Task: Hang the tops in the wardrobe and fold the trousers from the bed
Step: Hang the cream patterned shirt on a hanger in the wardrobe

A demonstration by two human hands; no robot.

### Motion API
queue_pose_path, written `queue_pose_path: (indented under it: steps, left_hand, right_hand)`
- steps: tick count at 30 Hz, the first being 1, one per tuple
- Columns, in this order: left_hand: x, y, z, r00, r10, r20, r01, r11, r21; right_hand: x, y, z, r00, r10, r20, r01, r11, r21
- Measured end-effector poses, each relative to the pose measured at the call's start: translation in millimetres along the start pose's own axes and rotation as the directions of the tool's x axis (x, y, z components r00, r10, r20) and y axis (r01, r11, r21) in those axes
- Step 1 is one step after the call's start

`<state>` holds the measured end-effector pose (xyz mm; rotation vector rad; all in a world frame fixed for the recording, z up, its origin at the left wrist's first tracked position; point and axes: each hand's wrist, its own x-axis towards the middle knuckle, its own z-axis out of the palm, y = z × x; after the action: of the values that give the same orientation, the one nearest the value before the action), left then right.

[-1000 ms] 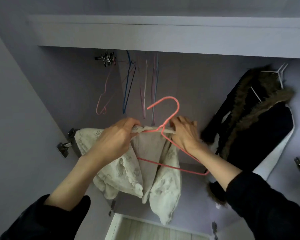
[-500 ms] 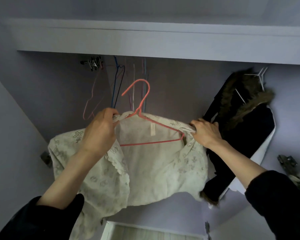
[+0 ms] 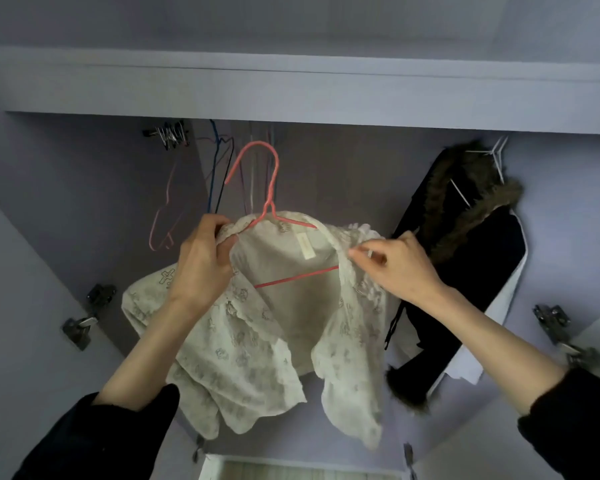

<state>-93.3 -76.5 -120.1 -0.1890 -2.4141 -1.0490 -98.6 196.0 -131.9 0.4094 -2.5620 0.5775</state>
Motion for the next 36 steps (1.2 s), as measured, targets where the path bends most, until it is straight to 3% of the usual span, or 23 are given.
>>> queue_pose_path:
  steps: [2, 8, 11, 15, 18, 23, 24, 27, 28, 31, 34, 36]
  left_hand:
    - [1.0, 6.4, -0.8, 1.0, 0.023, 0.009, -0.023, 0.999, -0.023]
    - [-3.9, 29.2, 5.6, 0.995, 0.093, 0.038, -0.087, 0.988, -0.125]
    - [-6.1, 33.3, 5.2, 0.992, 0.123, 0.036, -0.116, 0.982, -0.15]
    - [-3.1, 27.5, -0.1, 0.984, 0.172, -0.046, -0.17, 0.985, 0.04]
    - [0.9, 23.3, -4.3, 0.995, 0.089, -0.055, -0.081, 0.988, 0.132]
    - [4.3, 28.4, -10.0, 0.994, -0.04, -0.097, 0.049, 0.994, 0.095]
    - [1.2, 32.8, -8.1, 0.997, -0.048, -0.066, 0.052, 0.997, 0.061]
    - [-13.5, 45.0, 3.7, 0.971, -0.046, 0.233, 0.089, 0.98, -0.18]
    - [-16.2, 43.7, 5.2, 0.963, -0.016, 0.27, 0.077, 0.973, -0.216]
    - [-8.0, 25.6, -0.6, 0.983, 0.13, 0.13, -0.13, 0.991, -0.005]
    - [-3.2, 15.6, 0.4, 0.953, 0.176, 0.246, -0.204, 0.975, 0.091]
    - [-6.7, 16.7, 10.0, 0.951, 0.184, 0.251, -0.217, 0.97, 0.111]
  right_hand:
    - [9.3, -4.5, -9.7, 0.987, -0.058, -0.152, 0.055, 0.998, -0.022]
    - [32.4, -45.1, -11.6, 0.96, -0.262, -0.095, 0.26, 0.965, -0.032]
    - [36.6, -57.4, -9.4, 0.956, -0.272, -0.108, 0.276, 0.961, 0.023]
    - [33.7, -51.8, -12.2, 0.961, -0.267, -0.077, 0.267, 0.964, -0.009]
    - [27.6, -45.3, -13.3, 0.96, -0.277, -0.035, 0.272, 0.956, -0.109]
    - [26.7, -37.5, -7.9, 0.974, -0.227, -0.026, 0.22, 0.963, -0.157]
    - [26.6, -36.3, -6.5, 0.976, -0.215, -0.043, 0.208, 0.969, -0.133]
    - [27.2, -33.1, -4.8, 0.985, -0.154, -0.08, 0.15, 0.987, -0.052]
    - [27.1, -31.2, -5.2, 0.985, -0.148, -0.09, 0.145, 0.989, -0.04]
    - [23.5, -25.8, -8.8, 0.981, -0.152, -0.117, 0.151, 0.988, -0.015]
    - [19.0, -26.3, -11.4, 0.979, -0.161, -0.126, 0.162, 0.987, 0.001]
    - [17.4, -30.3, -12.1, 0.978, -0.171, -0.122, 0.172, 0.985, -0.003]
